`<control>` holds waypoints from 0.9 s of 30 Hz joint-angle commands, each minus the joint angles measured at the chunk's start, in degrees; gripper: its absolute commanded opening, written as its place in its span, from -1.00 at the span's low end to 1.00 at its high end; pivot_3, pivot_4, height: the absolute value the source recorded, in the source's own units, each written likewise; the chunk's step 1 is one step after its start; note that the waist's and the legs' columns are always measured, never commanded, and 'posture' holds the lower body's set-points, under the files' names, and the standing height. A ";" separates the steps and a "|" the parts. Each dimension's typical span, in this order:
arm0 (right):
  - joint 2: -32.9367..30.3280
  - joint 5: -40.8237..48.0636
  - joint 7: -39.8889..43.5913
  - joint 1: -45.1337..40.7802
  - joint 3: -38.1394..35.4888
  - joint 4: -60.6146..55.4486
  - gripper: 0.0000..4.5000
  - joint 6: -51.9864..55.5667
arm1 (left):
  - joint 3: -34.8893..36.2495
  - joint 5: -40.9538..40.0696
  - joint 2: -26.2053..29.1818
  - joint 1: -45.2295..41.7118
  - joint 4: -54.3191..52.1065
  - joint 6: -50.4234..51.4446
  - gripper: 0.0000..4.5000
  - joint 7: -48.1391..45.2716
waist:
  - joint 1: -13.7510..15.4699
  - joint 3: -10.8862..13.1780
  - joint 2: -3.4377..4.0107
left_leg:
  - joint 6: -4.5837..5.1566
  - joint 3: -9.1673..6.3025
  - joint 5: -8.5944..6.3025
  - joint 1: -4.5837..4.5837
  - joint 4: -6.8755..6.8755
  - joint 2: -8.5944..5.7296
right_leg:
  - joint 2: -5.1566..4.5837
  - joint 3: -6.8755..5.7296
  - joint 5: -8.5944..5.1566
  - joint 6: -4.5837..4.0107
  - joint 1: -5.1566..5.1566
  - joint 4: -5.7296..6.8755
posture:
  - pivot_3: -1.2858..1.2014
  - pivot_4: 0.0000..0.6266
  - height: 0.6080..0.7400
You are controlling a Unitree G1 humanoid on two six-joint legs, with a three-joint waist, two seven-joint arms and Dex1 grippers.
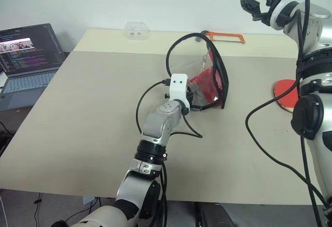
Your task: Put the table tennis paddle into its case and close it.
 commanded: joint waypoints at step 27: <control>-8.91 -2.47 20.84 13.26 7.19 -11.76 1.00 10.58 | -0.85 -3.16 38.53 -1.88 -14.66 4.49 -1.00 -32.43 | -0.36 0.02 0.04 | -0.14 -0.05 0.09 0.04 0.04 0.04 | 0.06 -0.06 0.00 -0.01 -0.02 0.13 | 0.03 -0.52 1.00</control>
